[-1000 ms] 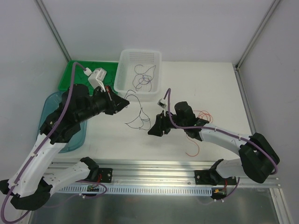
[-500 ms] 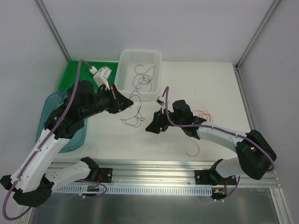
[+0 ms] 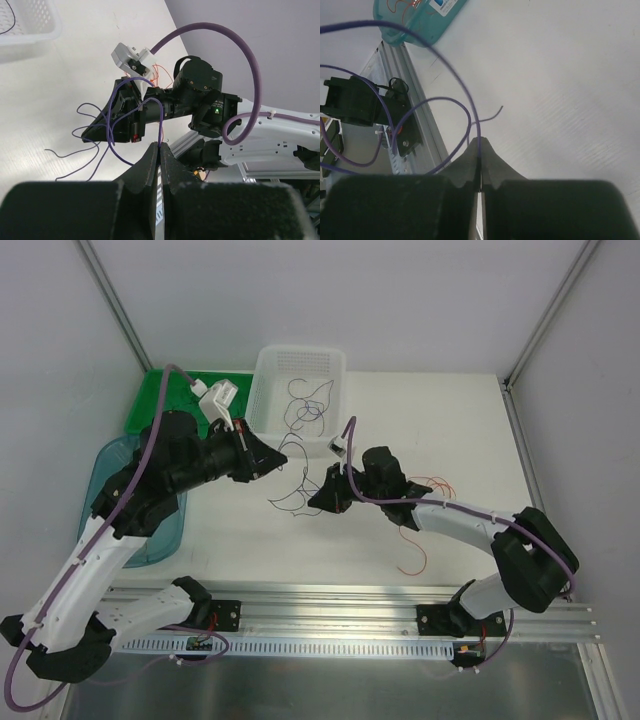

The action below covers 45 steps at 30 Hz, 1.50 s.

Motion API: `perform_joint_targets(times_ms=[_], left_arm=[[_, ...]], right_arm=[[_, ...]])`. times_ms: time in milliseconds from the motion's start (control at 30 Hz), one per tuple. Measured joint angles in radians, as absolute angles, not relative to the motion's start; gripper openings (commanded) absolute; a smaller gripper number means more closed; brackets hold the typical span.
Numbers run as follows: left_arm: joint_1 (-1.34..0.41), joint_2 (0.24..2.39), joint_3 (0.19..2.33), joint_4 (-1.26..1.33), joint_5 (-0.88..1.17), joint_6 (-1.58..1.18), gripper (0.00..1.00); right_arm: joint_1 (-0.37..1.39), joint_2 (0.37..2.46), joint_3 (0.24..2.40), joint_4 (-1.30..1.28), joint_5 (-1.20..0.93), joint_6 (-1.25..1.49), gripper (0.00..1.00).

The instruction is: Untangle the cables

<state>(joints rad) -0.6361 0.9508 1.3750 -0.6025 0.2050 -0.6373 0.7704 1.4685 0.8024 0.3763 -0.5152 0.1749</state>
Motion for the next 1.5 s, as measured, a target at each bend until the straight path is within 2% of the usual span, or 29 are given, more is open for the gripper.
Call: perform_joint_targets(times_ms=[133, 300, 567, 700, 800, 1033, 1233, 1367, 1500], left_arm=[[-0.636, 0.945, 1.377, -0.607, 0.150, -0.615, 0.00], [-0.619, 0.902, 1.378, -0.648, -0.125, -0.508, 0.00], [-0.318, 0.888, 1.343, -0.668, -0.342, -0.400, 0.00], [-0.189, 0.925, 1.301, -0.675, -0.339, -0.394, 0.00], [-0.104, 0.957, 1.283, -0.685, -0.311, -0.392, 0.00], [-0.018, 0.986, 1.273, -0.693, -0.105, -0.393, 0.01], [-0.023, 1.065, 1.273, -0.642, 0.231, -0.421, 0.02], [-0.092, 1.115, 1.258, -0.548, 0.408, -0.471, 0.03], [-0.265, 1.153, 1.213, -0.441, 0.492, -0.501, 0.03]], right_arm=[[0.765, 1.460, 0.800, 0.342, -0.489, 0.152, 0.01], [0.645, 1.301, 0.701, 0.193, -0.416, 0.114, 0.01], [0.189, 0.955, 0.689, -0.221, -0.284, 0.105, 0.01], [0.030, 0.895, 0.755, -0.362, -0.257, 0.156, 0.01], [-0.017, 0.890, 0.785, -0.410, -0.242, 0.204, 0.01], [-0.004, 0.965, 0.849, -0.430, -0.333, 0.235, 0.01], [0.191, 1.098, 1.019, -0.424, -0.416, 0.192, 0.02], [0.361, 1.198, 1.139, -0.387, -0.456, 0.159, 0.05], [0.505, 1.294, 1.213, -0.335, -0.496, 0.138, 0.06]])
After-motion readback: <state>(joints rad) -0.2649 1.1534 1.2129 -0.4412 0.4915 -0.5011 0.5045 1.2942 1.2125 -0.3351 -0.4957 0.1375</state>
